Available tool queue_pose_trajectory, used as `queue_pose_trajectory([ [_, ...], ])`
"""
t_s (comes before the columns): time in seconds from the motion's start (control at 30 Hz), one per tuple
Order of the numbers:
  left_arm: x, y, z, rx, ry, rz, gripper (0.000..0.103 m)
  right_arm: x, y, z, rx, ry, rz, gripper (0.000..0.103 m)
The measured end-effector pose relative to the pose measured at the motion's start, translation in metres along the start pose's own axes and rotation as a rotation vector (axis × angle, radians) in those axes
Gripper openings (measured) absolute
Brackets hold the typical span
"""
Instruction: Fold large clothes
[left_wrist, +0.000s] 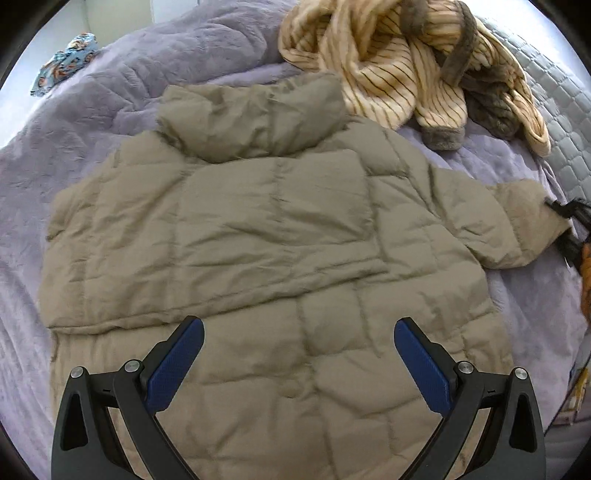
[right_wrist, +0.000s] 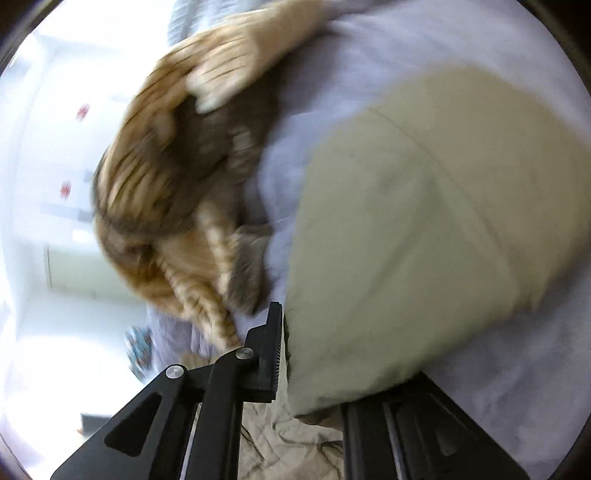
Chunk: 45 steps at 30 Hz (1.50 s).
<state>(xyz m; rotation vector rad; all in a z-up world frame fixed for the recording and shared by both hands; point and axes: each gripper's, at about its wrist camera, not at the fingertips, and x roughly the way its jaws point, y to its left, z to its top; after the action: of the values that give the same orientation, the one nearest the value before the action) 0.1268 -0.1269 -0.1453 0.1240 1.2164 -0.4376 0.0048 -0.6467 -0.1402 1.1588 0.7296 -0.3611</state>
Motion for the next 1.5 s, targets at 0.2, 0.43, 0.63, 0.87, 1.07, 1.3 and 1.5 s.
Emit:
queue_pose_trajectory([
  [0.2,-0.015,0.054,0.01,-0.12,-0.074,0.063,0.103,0.018,0.125,-0.059,-0.388,0.051,0.047,0.011],
  [0.43,-0.028,0.115,0.015,-0.212,-0.134,0.129,0.103,0.085,0.247,-0.202,-0.913,0.183,0.072,0.011],
  [0.63,-0.027,0.152,0.007,-0.254,-0.159,0.179,0.103,0.162,0.234,-0.308,-1.076,0.366,-0.062,0.011],
  [0.87,-0.009,0.163,-0.001,-0.261,-0.141,0.159,0.103,0.207,0.189,-0.323,-0.914,0.525,-0.148,0.042],
  [1.07,-0.004,0.151,0.003,-0.251,-0.144,0.089,0.103,0.169,0.182,-0.292,-0.724,0.508,-0.089,0.063],
  [1.3,-0.012,0.163,0.004,-0.276,-0.173,0.02,0.103,0.149,0.142,-0.22,-0.363,0.358,-0.076,0.056],
  [1.5,-0.028,0.19,-0.001,-0.326,-0.205,-0.012,0.103,0.154,0.219,-0.258,-0.682,0.34,0.016,0.026],
])
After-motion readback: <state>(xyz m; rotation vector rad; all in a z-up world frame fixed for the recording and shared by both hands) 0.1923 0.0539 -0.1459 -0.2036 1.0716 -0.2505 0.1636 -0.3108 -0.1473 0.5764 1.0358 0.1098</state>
